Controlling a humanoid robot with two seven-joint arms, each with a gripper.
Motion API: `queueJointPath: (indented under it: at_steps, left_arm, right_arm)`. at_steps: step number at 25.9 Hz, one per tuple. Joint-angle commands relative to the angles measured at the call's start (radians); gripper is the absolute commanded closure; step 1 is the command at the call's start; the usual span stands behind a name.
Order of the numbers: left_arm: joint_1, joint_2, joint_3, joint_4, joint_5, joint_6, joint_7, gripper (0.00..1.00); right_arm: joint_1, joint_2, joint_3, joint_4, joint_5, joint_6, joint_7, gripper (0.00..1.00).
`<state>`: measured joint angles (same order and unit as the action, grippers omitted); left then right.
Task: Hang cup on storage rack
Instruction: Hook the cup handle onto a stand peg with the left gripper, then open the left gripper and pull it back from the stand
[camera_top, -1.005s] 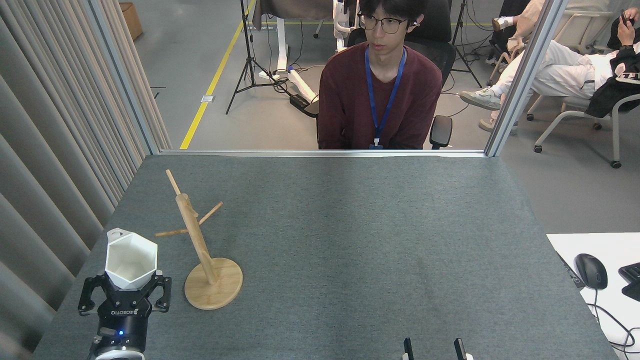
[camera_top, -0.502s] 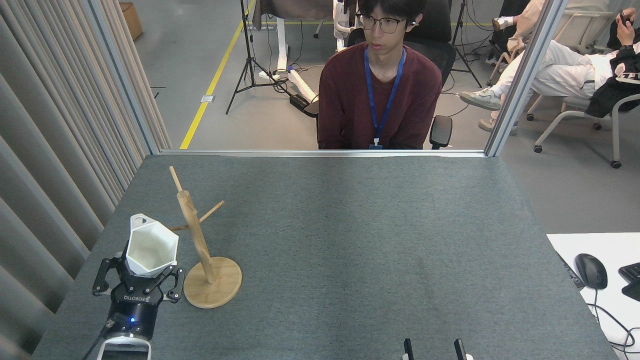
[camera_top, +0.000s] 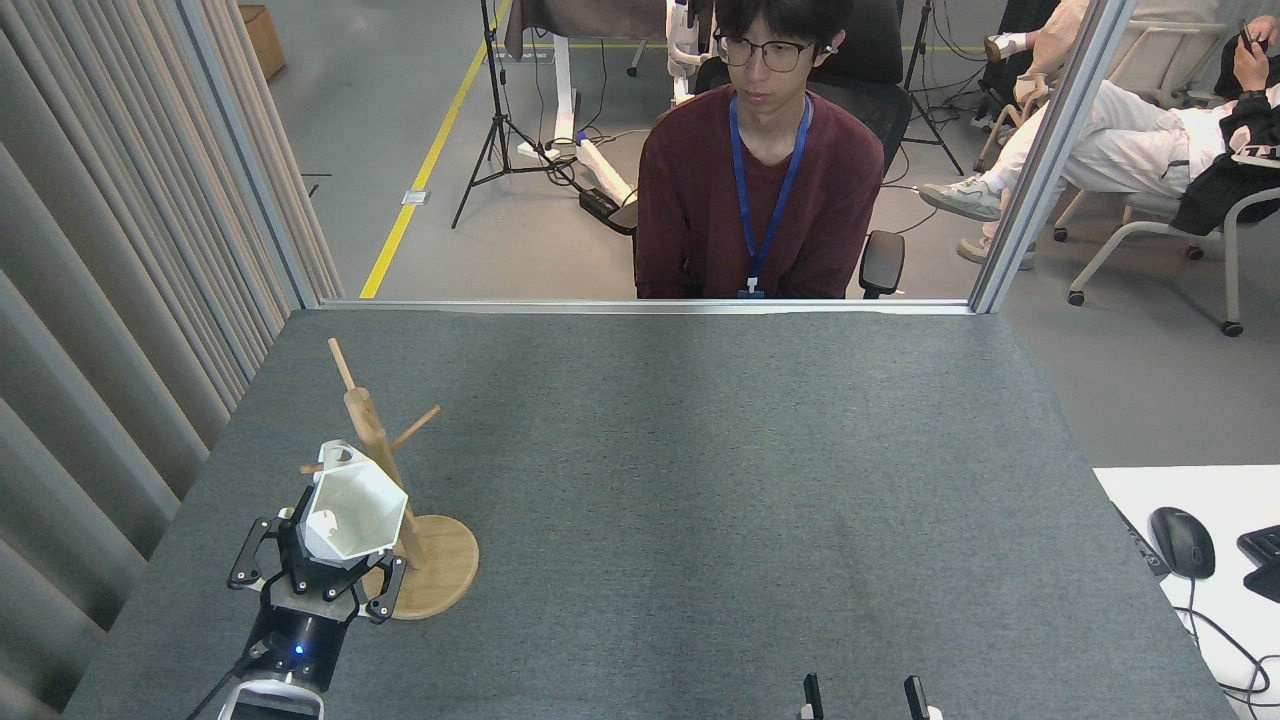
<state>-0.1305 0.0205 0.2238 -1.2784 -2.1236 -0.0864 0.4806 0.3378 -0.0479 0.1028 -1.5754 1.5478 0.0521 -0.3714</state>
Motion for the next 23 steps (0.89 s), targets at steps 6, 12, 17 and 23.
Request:
queueJointPath:
  at_steps: [6,12,17,23]
  left_arm:
    - [0.017,-0.002,-0.021,0.008,-0.004,-0.003,0.036,0.0]
    - [0.061,-0.008,-0.02,0.019,0.004,0.007,0.036,0.0]
    - [0.147,-0.013,0.014,0.031,0.036,0.011,0.036,0.0]
    - [0.255,-0.005,0.055,-0.045,0.379,-0.107,0.018,0.0]
  right_arm:
    - [0.001,0.002,0.0,0.002,-0.002,0.0,-0.015,0.01]
    - [0.0,0.008,0.0,0.005,-0.002,0.0,-0.017,0.01]
    - [0.003,0.003,0.0,0.005,-0.003,0.0,-0.027,0.01]
    - [0.017,-0.006,0.002,-0.009,-0.002,-0.006,-0.031,0.01]
